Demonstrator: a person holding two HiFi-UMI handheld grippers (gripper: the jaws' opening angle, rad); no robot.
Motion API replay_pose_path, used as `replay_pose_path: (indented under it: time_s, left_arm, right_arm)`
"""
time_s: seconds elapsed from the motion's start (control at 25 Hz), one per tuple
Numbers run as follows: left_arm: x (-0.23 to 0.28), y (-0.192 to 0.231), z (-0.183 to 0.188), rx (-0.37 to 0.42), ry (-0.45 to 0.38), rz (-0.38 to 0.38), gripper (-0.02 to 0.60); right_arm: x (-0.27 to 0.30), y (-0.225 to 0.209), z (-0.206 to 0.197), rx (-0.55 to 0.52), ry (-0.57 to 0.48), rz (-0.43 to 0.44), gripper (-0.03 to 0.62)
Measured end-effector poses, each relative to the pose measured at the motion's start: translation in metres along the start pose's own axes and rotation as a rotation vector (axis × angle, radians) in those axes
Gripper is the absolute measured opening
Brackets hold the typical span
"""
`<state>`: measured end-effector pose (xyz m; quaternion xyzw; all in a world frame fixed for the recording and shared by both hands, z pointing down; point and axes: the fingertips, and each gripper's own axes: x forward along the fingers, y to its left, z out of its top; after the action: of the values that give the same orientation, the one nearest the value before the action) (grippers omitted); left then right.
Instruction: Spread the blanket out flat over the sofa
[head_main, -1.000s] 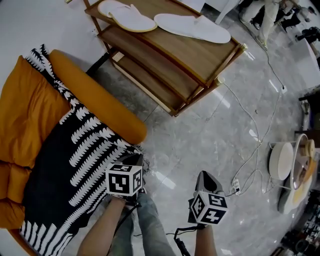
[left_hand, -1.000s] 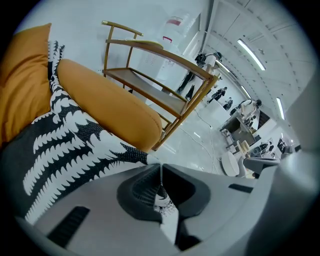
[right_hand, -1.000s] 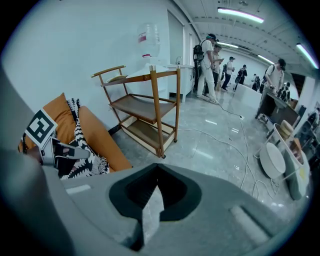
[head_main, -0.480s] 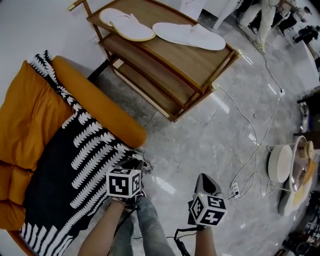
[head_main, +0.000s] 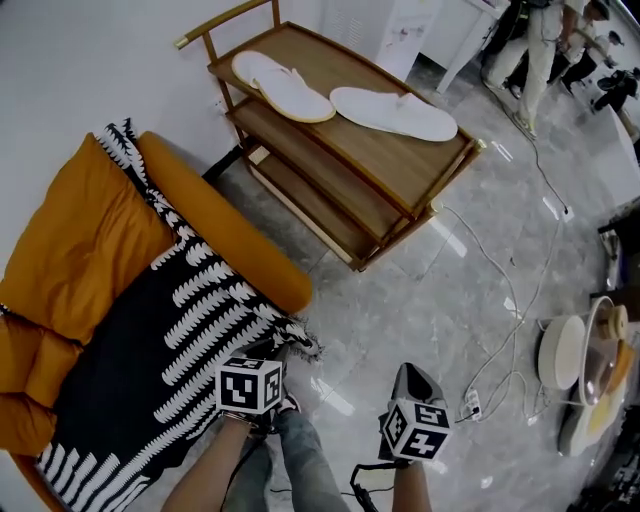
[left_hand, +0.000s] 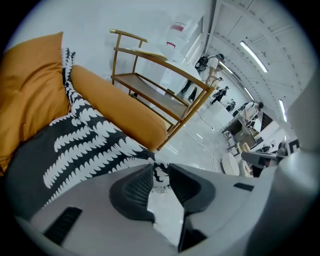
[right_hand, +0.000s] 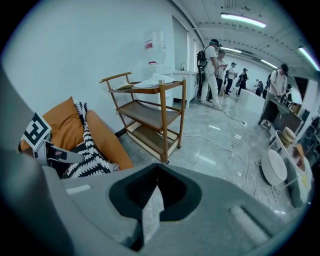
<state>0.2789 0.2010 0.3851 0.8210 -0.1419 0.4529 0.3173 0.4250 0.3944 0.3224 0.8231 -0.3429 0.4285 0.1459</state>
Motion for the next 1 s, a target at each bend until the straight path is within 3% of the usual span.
replay_pose_path:
  time_s: [0.2,0.44,0.72,1.0]
  left_arm:
    - [-0.046,0.012,0.012,0.011,-0.053,0.023,0.100]
    - [-0.133,0.028,0.028,0.002,-0.174,0.071,0.092]
    - [-0.257,0.066,0.015,-0.090,-0.315,0.197,0.064]
    - [-0.371,0.087,0.007,-0.134,-0.445,0.279,0.048]
  right_arm:
    - [-0.012,0.021,0.023,-0.040,-0.041,0.020,0.005]
    - [-0.045,0.061,0.052,-0.085,-0.083,0.061,0.005]
    - [-0.101,0.118,0.097,-0.162,-0.144,0.125,0.005]
    - [-0.170,0.179,0.148,-0.248,-0.233,0.231,0.005]
